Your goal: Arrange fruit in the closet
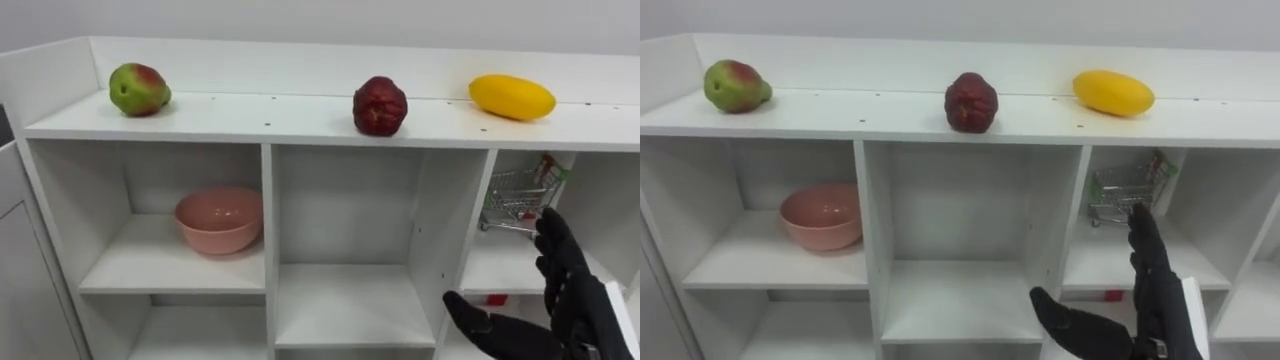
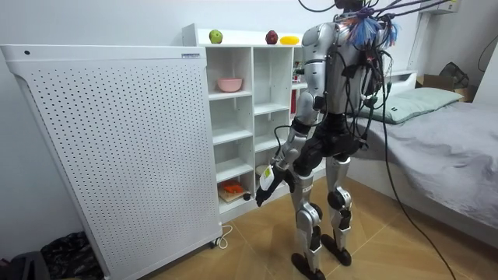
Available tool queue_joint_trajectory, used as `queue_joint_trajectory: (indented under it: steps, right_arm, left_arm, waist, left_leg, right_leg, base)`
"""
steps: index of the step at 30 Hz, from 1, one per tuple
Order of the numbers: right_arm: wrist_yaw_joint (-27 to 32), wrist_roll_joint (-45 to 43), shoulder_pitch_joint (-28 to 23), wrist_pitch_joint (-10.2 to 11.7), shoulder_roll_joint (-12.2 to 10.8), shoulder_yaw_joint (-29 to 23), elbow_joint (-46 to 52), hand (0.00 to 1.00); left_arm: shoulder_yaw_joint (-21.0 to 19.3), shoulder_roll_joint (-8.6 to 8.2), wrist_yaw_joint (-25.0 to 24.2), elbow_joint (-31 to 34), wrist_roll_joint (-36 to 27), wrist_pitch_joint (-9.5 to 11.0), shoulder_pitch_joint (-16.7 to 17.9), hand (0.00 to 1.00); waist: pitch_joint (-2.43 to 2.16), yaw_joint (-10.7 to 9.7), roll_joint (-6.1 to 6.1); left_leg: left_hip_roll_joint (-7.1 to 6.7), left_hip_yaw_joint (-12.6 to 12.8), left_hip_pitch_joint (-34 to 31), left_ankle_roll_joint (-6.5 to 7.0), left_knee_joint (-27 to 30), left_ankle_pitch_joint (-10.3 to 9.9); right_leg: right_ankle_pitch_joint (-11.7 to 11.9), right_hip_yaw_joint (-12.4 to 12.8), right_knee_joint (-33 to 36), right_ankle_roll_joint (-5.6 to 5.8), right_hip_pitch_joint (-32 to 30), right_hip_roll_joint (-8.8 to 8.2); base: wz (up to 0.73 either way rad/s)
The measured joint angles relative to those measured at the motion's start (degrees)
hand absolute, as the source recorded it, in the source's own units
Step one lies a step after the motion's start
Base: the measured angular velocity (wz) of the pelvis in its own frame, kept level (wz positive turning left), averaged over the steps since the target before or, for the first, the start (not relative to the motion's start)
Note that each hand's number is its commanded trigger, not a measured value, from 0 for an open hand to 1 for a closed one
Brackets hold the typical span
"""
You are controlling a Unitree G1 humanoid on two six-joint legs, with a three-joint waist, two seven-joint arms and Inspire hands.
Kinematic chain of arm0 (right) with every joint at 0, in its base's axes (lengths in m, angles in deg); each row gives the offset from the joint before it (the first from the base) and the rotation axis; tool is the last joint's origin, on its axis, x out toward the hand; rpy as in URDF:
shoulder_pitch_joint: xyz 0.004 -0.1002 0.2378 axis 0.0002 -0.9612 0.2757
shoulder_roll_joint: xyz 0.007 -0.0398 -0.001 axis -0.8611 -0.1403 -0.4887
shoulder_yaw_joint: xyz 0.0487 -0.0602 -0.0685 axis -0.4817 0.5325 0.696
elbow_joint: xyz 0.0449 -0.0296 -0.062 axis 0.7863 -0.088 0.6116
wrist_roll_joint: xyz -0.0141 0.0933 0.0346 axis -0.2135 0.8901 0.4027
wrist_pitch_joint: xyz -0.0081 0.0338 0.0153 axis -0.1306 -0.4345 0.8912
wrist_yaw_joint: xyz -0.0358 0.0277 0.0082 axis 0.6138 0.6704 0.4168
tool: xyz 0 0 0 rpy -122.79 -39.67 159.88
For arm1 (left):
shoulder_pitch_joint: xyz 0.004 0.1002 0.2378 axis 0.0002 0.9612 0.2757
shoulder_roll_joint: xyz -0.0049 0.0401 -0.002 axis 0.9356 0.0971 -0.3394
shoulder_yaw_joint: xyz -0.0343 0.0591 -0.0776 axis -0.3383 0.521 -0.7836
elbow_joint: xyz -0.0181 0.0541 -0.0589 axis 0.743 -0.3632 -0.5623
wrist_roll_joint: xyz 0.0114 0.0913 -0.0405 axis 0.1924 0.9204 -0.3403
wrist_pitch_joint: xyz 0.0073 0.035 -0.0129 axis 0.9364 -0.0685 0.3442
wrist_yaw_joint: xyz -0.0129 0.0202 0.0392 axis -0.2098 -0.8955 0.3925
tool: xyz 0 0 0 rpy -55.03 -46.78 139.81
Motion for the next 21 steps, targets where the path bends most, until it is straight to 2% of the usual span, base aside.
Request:
queue_joint_trajectory:
  steps: [5,13,15,21]
  right_arm:
    - [-0.90,-0.01,1.76,0.74,0.68,0.38,3.74,0.00]
    - [-2.03,0.23,6.68,1.09,1.03,0.56,3.75,0.00]
    - [-2.15,1.55,8.59,1.06,2.15,0.46,3.69,0.00]
    - [-2.40,2.16,13.83,1.04,2.92,-0.44,3.64,0.00]
  left_arm:
    - [0.17,0.00,-0.91,0.55,0.04,0.14,-0.24,0.00]
    - [1.48,0.09,-0.98,1.20,0.05,0.21,-1.32,0.00]
    - [1.35,0.09,-1.31,1.00,0.19,0.20,-1.47,0.00]
    - [1.01,0.23,-2.07,0.86,1.99,0.11,-1.58,0.00]
  waist:
    - [0.09,0.01,0.20]
    - [0.16,0.10,0.27]
    - [0.17,0.21,0.26]
    - [0.28,0.19,-0.50]
  left_leg:
    - [0.01,-0.01,-0.56,0.00,0.05,0.00]
    - [0.02,-0.25,-0.72,0.00,-0.17,0.00]
    - [-0.03,-0.52,-0.52,0.00,-0.10,0.01]
    - [0.01,-0.71,-0.53,0.01,0.28,0.02]
  right_leg:
    - [0.04,-0.14,-0.07,-0.02,-0.56,0.02]
    - [0.04,-1.10,-0.09,-0.02,-0.73,-0.04]
    - [0.04,-1.43,-0.09,-0.02,-0.50,-0.13]
    - [0.04,-2.35,-0.17,-0.02,-0.44,-0.34]
  base:
    - [0.00]
    - [0.01]
    - [0.05]
    - [0.00]
